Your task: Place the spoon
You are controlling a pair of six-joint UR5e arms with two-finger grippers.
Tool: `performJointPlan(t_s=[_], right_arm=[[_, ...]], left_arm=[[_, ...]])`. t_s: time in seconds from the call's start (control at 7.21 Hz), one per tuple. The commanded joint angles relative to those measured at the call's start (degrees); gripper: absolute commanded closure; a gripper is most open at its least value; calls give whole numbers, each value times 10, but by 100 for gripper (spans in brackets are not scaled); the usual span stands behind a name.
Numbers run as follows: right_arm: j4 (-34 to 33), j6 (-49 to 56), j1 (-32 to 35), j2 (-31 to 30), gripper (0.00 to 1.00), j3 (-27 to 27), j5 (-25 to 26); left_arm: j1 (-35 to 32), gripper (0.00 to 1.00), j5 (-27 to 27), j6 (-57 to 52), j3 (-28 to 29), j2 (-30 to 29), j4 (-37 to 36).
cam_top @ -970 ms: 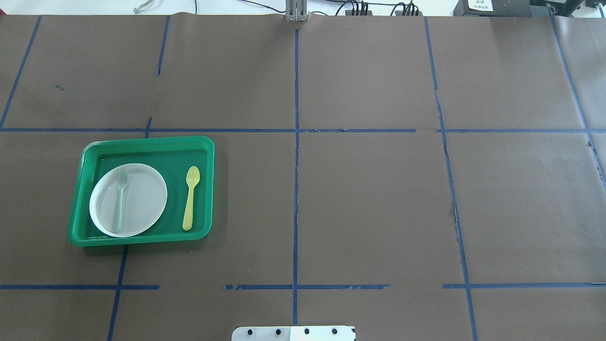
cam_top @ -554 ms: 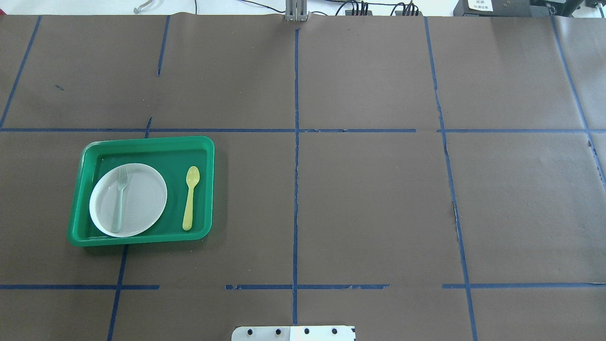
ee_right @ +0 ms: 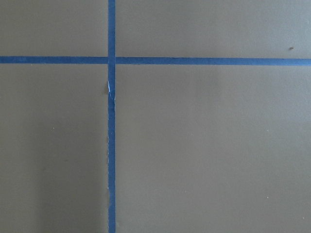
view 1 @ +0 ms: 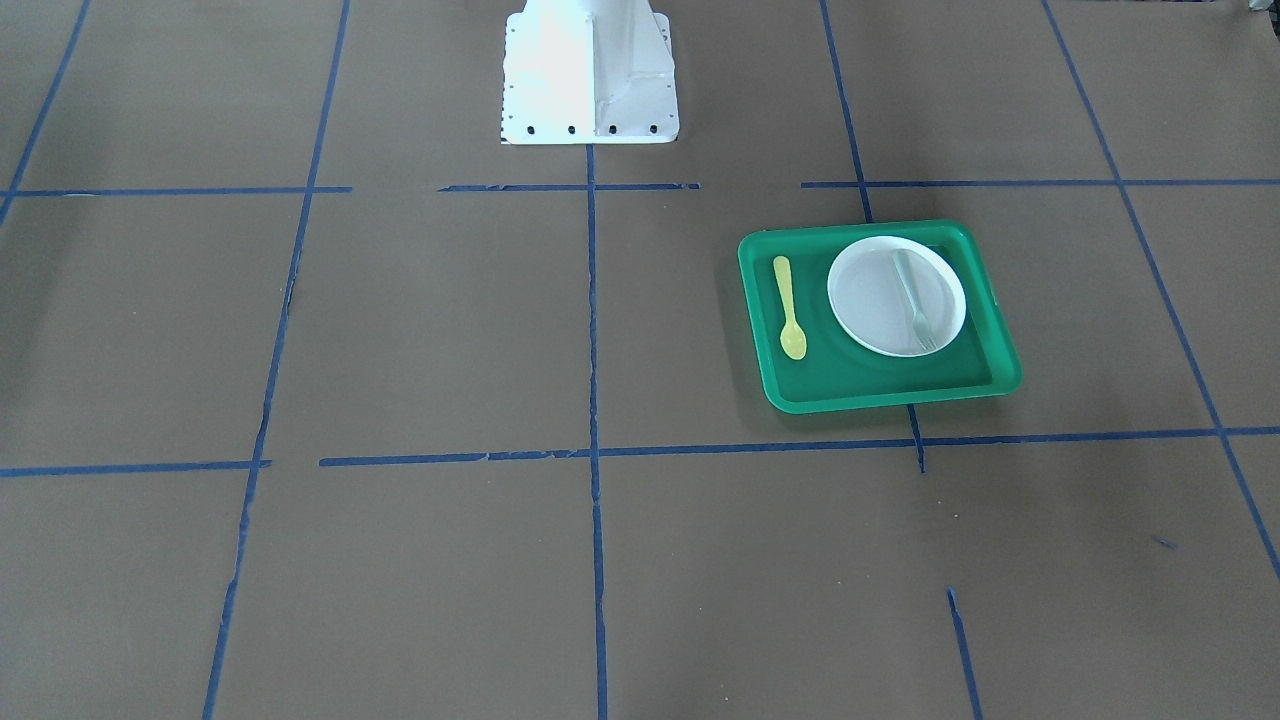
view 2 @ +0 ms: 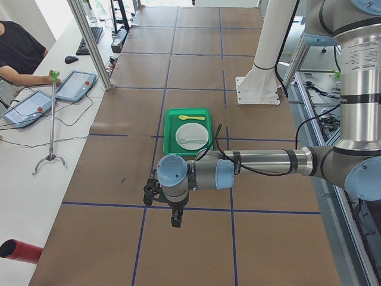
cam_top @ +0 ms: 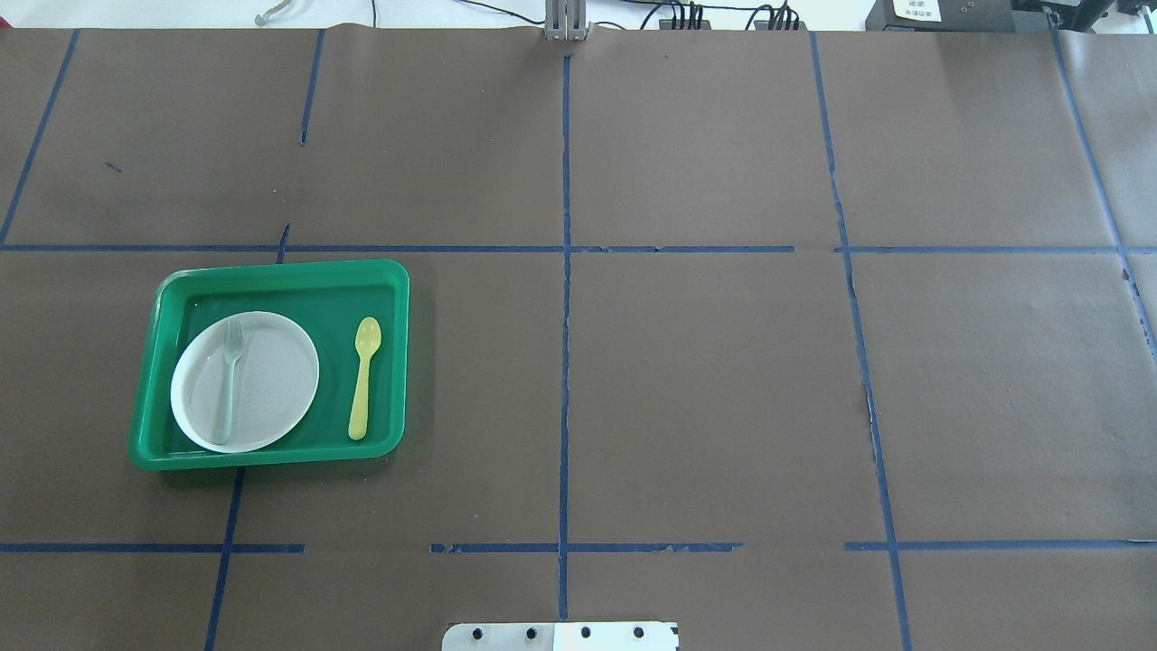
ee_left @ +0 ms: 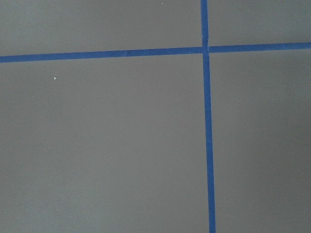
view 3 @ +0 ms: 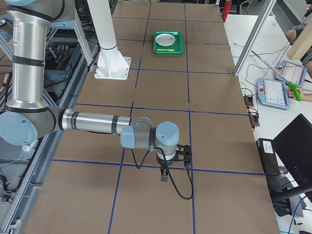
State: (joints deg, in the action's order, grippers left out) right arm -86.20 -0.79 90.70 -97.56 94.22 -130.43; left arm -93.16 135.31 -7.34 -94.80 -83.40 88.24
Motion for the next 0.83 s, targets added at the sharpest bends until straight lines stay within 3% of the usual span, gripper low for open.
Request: performJointPlan(t_s=[0.0,0.69], right_arm=[[0,0,0,0,0,0,0],[0,0,0,0,0,0,0]], left_arm=[[0,0,0,0,-2,0,0],[-1,0,0,1,-2,-5,0]])
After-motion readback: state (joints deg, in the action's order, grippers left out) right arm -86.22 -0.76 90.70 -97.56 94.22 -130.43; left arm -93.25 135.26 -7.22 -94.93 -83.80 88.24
